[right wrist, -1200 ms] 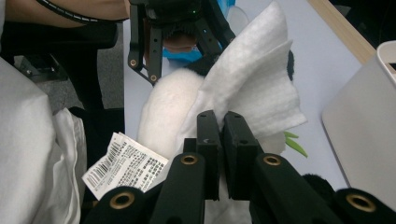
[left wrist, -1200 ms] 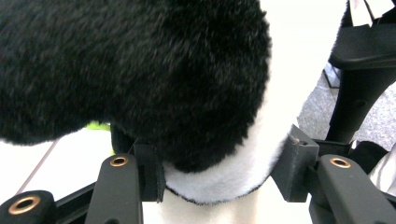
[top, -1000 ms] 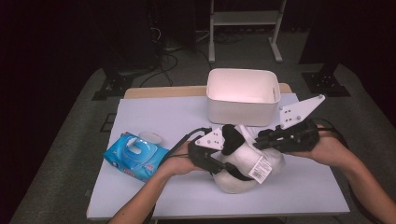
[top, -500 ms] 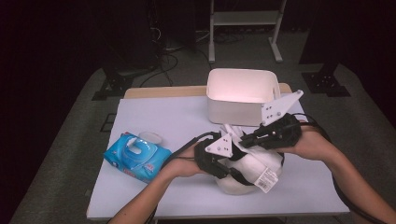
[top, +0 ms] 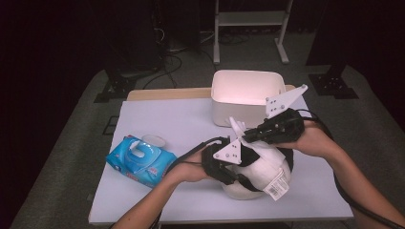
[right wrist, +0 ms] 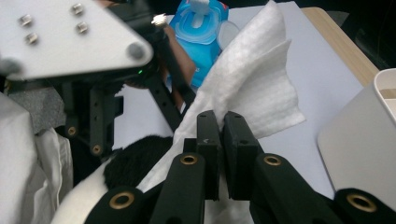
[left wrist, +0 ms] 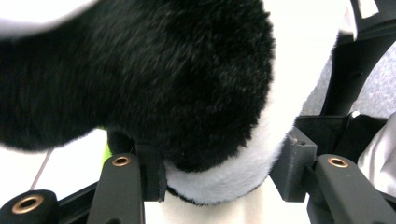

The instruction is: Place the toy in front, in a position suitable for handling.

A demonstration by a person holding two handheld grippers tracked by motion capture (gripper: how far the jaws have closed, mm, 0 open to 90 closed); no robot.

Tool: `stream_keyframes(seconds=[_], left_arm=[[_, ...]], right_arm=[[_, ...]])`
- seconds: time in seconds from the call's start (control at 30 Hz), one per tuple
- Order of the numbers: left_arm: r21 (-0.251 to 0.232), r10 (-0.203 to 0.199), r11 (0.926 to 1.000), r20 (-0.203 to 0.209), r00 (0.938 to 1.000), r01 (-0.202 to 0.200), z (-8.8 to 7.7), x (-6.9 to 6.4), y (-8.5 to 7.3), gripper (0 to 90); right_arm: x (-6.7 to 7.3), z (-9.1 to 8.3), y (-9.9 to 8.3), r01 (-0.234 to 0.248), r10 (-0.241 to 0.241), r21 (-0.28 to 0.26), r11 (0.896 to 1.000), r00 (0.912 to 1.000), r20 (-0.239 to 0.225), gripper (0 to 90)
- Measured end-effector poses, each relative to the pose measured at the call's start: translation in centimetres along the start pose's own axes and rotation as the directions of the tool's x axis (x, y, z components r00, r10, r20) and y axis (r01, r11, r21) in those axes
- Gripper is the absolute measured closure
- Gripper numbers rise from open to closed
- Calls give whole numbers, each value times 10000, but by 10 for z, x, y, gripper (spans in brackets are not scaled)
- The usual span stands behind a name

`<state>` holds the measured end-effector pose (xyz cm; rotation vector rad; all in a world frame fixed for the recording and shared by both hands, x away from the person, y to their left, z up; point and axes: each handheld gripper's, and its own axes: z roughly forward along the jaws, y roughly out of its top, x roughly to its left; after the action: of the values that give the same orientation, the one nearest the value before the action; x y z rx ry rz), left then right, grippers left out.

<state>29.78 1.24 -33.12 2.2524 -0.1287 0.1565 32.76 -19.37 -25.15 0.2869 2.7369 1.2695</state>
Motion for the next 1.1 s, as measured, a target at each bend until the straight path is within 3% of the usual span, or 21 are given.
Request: stream_keyframes(seconds=[0.2, 0.4, 0.47, 0.57, 0.7, 0.83, 0.93, 1.1], left_arm=[[-280, -676, 9973, -106, 9977, 672, -7, 8, -11, 468], [-366, -675, 9971, -196, 9975, 667, -11, 5, -16, 468], [-337, -668, 9972, -181, 9976, 662, -13, 6, -17, 469], [-407, -785, 9961, -170, 9968, 777, -13, 6, -19, 468], [-404, -807, 9960, -160, 9966, 800, -13, 8, -20, 468], [-426, -979, 9944, -270, 9948, 967, -12, 10, -18, 468], [-336, -927, 9952, -267, 9953, 918, -11, 10, -16, 468], [-308, -983, 9948, -344, 9946, 972, -12, 12, -14, 469]], right_arm=[[8, -17, -19, -73, 70, 333, 9994, 9999, 74, 853], [7, -30, -45, -567, 557, 335, 9978, 9980, 291, 853], [2, -35, -58, -783, 748, 462, 9959, 9945, 730, 853], [-3, -43, -71, -1283, 1257, 215, 9915, 9875, 947, 852], [-4, -49, -82, -1501, 1469, 205, 9885, 9829, 1106, 853], [2, -45, -77, -1360, 1361, -55, 9907, 9892, 538, 853], [9, -35, -62, -859, 860, -80, 9963, 9960, 253, 852], [14, -28, -36, -345, 330, -630, 9974, 9992, -237, 852]])
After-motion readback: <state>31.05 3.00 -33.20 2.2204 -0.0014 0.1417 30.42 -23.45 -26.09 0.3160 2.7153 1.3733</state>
